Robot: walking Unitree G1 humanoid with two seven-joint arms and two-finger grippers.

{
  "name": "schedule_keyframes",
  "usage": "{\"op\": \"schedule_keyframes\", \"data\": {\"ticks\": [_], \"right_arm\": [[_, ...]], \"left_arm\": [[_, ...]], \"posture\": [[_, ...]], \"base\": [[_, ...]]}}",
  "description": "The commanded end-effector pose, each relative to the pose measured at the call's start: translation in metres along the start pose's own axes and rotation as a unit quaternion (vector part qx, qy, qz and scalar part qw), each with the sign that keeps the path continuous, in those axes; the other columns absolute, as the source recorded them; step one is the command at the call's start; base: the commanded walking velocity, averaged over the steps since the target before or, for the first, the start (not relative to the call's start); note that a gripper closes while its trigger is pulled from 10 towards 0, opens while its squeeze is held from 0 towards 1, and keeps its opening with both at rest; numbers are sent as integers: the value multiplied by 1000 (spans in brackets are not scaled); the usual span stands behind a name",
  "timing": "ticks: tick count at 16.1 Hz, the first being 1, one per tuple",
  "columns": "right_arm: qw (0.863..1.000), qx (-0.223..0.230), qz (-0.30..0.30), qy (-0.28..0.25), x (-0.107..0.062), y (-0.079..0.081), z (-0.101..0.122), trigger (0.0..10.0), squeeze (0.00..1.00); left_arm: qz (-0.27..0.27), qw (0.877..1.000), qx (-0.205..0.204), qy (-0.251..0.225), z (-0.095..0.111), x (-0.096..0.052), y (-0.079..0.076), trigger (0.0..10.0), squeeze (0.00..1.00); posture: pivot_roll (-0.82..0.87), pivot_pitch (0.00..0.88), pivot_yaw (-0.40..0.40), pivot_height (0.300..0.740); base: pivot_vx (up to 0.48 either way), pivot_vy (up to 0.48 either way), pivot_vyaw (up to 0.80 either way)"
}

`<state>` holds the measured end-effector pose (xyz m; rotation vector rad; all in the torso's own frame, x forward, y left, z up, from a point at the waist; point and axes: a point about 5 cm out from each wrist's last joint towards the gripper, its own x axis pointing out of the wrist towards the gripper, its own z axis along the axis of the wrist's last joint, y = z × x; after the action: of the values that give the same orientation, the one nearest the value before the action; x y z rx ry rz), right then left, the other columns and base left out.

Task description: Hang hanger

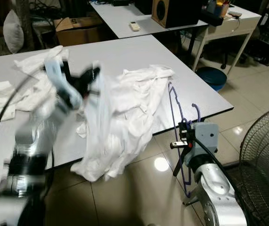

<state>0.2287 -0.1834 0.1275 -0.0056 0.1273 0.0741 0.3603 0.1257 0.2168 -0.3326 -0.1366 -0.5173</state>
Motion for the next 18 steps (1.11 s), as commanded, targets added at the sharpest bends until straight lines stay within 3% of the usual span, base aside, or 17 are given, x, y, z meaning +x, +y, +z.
{"op": "schedule_keyframes", "data": {"ticks": [1,4,5,6,7,8,10,11,12,13,16,17,18], "right_arm": [[1000,3,-11,-17,4,-2,5,10000,0],[999,8,-17,-43,13,-2,13,10000,0],[996,23,-38,-75,16,-8,22,10000,0],[995,29,-47,-82,17,-10,24,10000,0],[995,30,-48,-82,18,-11,23,10000,0],[995,28,-47,-82,20,-10,22,10000,0],[995,28,-45,-82,23,-7,21,10000,0],[995,29,-42,-83,24,-3,20,10000,0],[996,29,-37,-80,25,0,19,10000,0],[997,16,-29,-63,25,3,13,10000,0],[999,12,-16,-48,26,7,7,10000,0],[999,11,-13,-47,26,8,6,10000,0],[999,11,-13,-48,26,9,6,10000,0]], "left_arm": [[8,999,-27,-30,23,11,9,0,0],[-7,995,-4,-98,86,38,12,0,0],[-44,981,-4,-189,146,46,0,0,0],[-52,975,-1,-216,164,45,-4,0,0],[-52,975,7,-216,168,46,-5,0,0],[-45,980,43,-187,162,50,-2,0,0],[-24,986,72,-150,143,52,6,0,0],[24,990,102,-99,119,51,20,0,0],[85,984,157,-28,88,47,37,0,0],[103,971,212,45,51,38,48,0,0],[170,956,212,113,19,24,68,0,0],[222,943,202,142,13,15,81,0,0],[254,921,229,186,3,1,96,10000,0]], "posture": [[-157,0,32,740],[-146,0,43,740],[-143,0,52,740],[-138,0,59,740],[-137,0,61,740],[-133,0,65,740],[-131,0,68,740],[-130,0,70,740],[-131,0,71,740],[-131,0,69,740],[-130,0,68,740],[-127,0,68,740],[-129,0,74,740]], "base": [[0,0,0],[0,0,0],[0,0,0],[0,0,0],[0,0,0],[0,0,0],[0,0,0],[0,0,0],[0,0,0],[0,0,0],[0,0,0],[0,0,0],[0,0,0]]}}
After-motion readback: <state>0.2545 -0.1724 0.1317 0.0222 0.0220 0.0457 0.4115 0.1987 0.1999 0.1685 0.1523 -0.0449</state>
